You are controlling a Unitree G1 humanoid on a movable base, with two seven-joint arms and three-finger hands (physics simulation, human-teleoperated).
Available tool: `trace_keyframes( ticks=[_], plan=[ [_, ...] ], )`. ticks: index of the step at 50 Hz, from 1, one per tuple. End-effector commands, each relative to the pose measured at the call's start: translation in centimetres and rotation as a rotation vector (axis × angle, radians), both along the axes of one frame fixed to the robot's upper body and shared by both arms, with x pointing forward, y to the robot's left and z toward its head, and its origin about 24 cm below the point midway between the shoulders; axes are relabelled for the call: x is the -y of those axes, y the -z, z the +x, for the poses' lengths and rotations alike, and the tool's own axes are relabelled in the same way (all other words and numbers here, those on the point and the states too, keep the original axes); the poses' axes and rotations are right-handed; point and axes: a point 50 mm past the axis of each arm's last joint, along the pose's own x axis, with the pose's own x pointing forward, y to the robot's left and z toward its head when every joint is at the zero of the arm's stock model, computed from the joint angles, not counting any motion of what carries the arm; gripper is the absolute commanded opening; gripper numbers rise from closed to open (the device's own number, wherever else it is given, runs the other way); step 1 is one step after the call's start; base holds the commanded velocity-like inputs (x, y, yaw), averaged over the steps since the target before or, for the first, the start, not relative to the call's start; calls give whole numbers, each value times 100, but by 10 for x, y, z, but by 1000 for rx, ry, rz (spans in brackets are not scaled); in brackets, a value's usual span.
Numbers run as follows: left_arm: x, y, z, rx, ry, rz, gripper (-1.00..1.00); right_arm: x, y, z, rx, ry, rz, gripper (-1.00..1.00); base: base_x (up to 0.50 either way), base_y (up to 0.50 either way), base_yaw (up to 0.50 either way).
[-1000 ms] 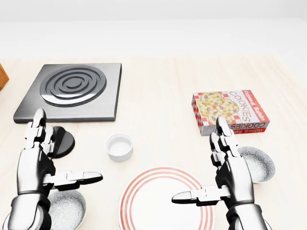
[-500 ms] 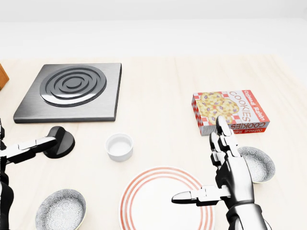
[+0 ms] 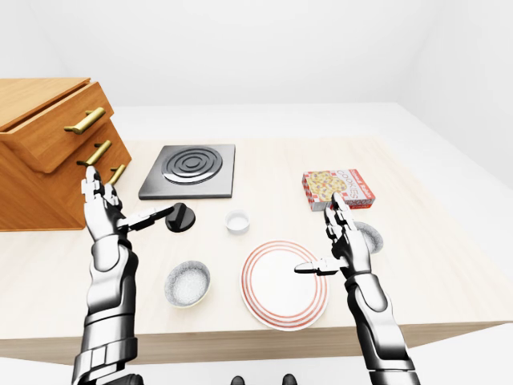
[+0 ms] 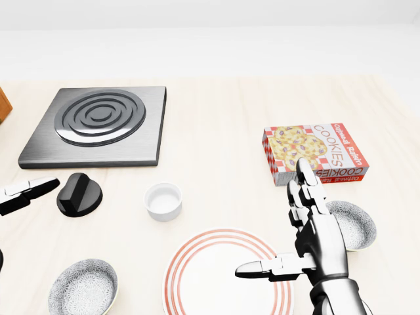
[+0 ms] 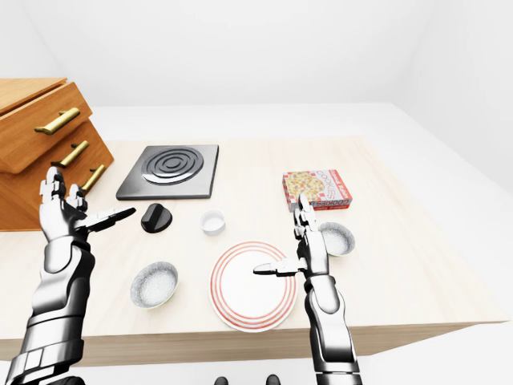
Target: Pick the akita bowl next to the plate and place it on the plate.
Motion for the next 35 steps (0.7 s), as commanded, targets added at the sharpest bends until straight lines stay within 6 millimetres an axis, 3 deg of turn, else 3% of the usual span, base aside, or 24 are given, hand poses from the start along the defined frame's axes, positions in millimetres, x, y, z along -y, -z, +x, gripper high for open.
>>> trace_keyframes(
  ticks=[1,8,11,12,17,35],
  plan=[
    [-2,1,0,-1,-3,-6,100,0,0,-1,0,2,-1,100,0,0,0],
    [-1,1,-3,-3,0,-9,100,1,-11,-3,10,18,6,100,0,0,0],
    [-1,3,-2,-7,1,-9,100,4,-28,-4,60,41,3,100,0,0,0],
    [-1,3,-3,-8,1,-8,100,7,-43,-6,124,48,9,100,0,0,0],
    [-1,5,-3,-11,2,-11,100,8,-62,-20,207,53,-18,100,0,0,0],
    [-1,6,-4,-18,4,-13,100,34,-97,-45,356,105,-135,100,0,0,0]
  ],
)
